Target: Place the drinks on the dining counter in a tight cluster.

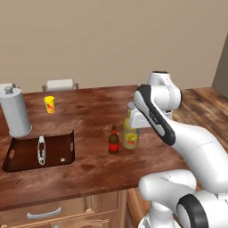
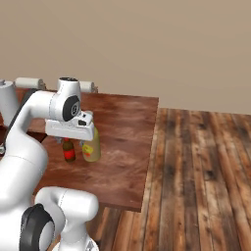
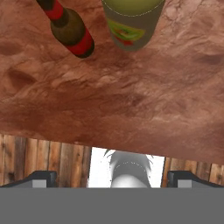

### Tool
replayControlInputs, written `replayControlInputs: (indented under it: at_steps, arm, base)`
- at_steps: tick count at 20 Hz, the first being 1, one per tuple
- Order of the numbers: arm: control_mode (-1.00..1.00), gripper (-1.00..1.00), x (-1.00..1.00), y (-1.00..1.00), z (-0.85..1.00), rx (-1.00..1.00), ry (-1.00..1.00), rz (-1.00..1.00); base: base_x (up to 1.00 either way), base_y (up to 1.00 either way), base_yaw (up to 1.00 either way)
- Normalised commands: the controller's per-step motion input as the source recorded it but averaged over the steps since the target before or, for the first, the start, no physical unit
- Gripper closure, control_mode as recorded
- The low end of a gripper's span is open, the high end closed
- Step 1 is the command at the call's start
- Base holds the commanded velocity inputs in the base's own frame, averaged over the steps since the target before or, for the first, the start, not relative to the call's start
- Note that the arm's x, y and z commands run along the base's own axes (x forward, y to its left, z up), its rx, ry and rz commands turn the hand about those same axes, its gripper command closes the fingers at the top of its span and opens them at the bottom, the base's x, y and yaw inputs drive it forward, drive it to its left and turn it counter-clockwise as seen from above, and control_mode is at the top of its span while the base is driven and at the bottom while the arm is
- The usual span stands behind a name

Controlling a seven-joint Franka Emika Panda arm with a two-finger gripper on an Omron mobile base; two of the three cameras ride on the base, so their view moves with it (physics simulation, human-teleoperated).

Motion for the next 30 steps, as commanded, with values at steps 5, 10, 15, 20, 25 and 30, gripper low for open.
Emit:
replayControlInputs:
  at_steps: [5, 10, 15, 20, 25, 30]
  arm:
    - [-1.0, -1.0, 0.0, 0.0, 0.0, 0.0, 0.0, 0.0]
    - [1.0, -1.0, 0.0, 0.0, 0.0, 0.0, 0.0, 0.0]
    - [1.0, -1.0, 0.0, 0.0, 0.0, 0.0, 0.0, 0.0]
    - [1.0, -1.0, 0.0, 0.0, 0.0, 0.0, 0.0, 0.0]
    - [1.0, -1.0, 0.0, 0.0, 0.0, 0.0, 0.0, 0.0]
    - [1.0, -1.0, 0.0, 0.0, 0.0, 0.0, 0.0, 0.0]
  base:
    - [0.0, 0.0, 0.0]
    - [-0.03, 0.0, 0.0]
    - [-0.47, 0.03, 0.0]
    - [-0.63, 0.07, 0.12]
    - [-0.47, 0.12, 0.65]
    - [-0.15, 0.08, 0.98]
